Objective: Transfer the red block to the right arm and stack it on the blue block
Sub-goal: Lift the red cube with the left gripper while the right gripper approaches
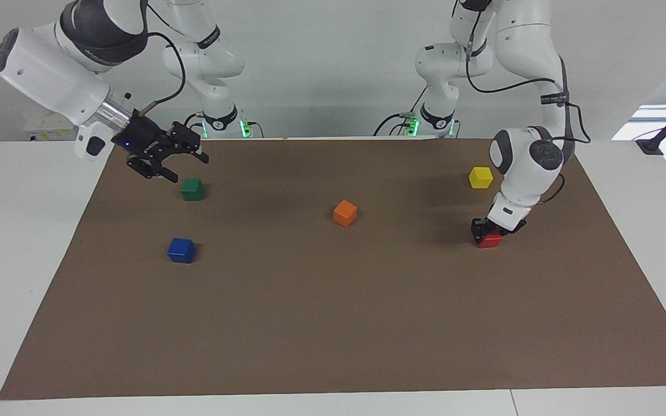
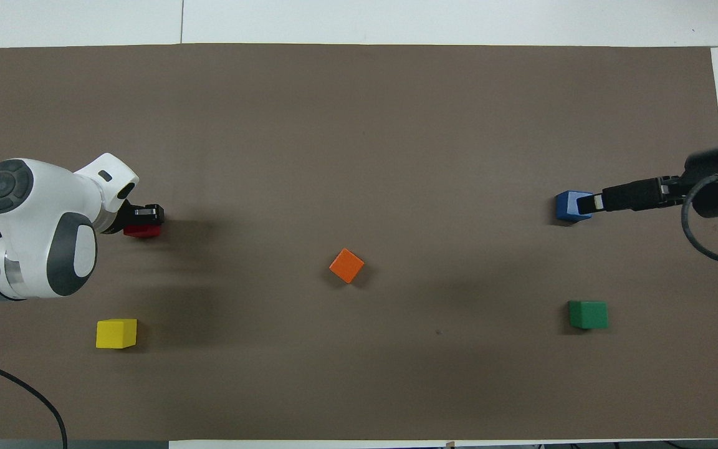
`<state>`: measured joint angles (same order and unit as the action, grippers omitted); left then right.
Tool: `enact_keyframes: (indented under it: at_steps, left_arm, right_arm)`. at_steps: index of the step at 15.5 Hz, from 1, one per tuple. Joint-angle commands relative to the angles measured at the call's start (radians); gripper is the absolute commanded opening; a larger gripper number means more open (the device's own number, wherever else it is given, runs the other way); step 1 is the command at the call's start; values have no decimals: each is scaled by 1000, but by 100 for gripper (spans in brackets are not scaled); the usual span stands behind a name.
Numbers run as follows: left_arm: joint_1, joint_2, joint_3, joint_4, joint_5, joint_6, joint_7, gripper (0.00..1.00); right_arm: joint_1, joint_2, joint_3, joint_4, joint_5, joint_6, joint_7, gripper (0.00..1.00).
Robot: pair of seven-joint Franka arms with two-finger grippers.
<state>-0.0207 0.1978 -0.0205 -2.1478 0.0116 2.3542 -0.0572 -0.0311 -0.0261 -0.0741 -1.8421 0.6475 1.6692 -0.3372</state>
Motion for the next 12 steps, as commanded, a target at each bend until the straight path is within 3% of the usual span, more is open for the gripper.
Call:
enact_keyframes:
  at_steps: [1, 8, 10, 12]
  left_arm:
    - [8, -18, 2, 75, -10, -128, -24, 0]
    - [-8, -38, -19, 353, -329, -504, -450, 0]
    - [-8, -67, -33, 379, -425, -567, -559, 0]
    - [-8, -112, -32, 373, -581, -625, -678, 0]
  right_arm:
    - [-30, -3, 8, -78, 206, 9, -77, 100]
    - [-69, 60, 8, -261, 612, -140, -402, 100]
    - [-73, 89, 8, -295, 688, -213, -443, 100]
    - [-87, 171, 8, -315, 771, -322, -518, 100]
